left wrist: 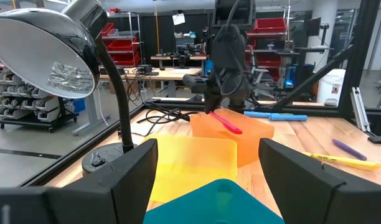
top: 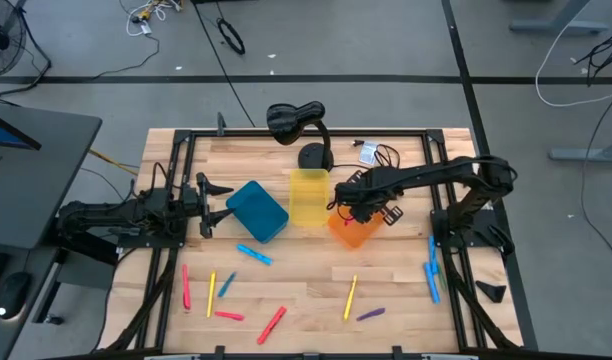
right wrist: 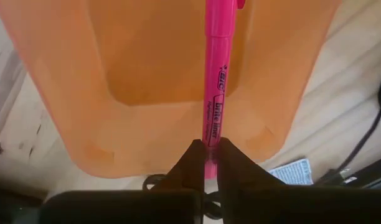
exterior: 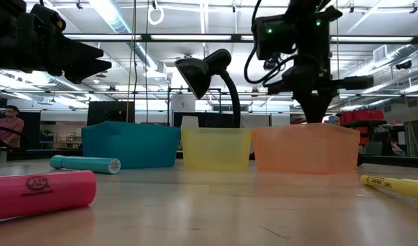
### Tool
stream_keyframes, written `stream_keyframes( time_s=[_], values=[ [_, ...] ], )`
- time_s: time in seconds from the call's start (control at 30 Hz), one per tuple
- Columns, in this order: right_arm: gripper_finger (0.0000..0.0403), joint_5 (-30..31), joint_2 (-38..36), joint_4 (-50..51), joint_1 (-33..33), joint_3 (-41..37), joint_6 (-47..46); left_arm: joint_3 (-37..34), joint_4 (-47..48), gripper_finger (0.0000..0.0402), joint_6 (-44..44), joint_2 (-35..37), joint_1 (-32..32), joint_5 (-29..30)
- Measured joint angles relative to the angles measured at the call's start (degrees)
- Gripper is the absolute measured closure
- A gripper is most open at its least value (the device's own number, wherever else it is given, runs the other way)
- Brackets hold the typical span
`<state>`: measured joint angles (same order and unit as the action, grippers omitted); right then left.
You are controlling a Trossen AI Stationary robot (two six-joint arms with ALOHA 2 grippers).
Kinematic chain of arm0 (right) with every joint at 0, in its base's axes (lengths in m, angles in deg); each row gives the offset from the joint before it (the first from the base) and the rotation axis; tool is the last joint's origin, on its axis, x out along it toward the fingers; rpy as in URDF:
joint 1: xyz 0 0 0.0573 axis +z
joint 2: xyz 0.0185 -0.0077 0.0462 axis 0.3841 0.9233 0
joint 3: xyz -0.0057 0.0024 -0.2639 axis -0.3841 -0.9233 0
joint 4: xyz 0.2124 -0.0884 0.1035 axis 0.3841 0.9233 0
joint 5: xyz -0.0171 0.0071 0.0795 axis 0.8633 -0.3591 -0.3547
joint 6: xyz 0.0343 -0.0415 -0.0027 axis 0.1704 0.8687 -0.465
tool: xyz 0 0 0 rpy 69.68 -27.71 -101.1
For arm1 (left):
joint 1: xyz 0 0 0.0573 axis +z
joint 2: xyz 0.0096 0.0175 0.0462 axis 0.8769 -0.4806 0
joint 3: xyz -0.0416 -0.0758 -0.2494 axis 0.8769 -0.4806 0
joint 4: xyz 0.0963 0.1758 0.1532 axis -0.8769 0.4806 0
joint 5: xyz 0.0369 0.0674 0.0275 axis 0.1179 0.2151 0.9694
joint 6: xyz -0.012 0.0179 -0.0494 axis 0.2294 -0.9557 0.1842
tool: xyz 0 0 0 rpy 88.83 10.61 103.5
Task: Pick & Place Markers
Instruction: Put the right pink pen into the orange bin, then put the right yellow pen into the orange bin
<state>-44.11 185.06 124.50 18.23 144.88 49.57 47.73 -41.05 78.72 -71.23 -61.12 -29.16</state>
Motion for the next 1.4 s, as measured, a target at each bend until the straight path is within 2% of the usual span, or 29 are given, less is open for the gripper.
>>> stream_keyframes(
  time_s=[0.5, 1.07, 1.4],
  values=[
    [0.0383, -0.1, 1.8, -1.7, 0.1, 0.1, -0.3, 0.0, 0.0, 0.0115, 0.0, 0.0, 0.0, 0.0],
    [0.0309, -0.1, 1.7, -3.8, 0.1, 0.1, -2.1, 0.0, 0.0, 0.0115, 0.0, 0.0, 0.0, 0.0],
    [0.0298, -0.1, 1.7, -4.7, 0.1, 0.1, -2.5, 0.0, 0.0, 0.0115, 0.0, 0.0, 0.0, 0.0]
  ],
)
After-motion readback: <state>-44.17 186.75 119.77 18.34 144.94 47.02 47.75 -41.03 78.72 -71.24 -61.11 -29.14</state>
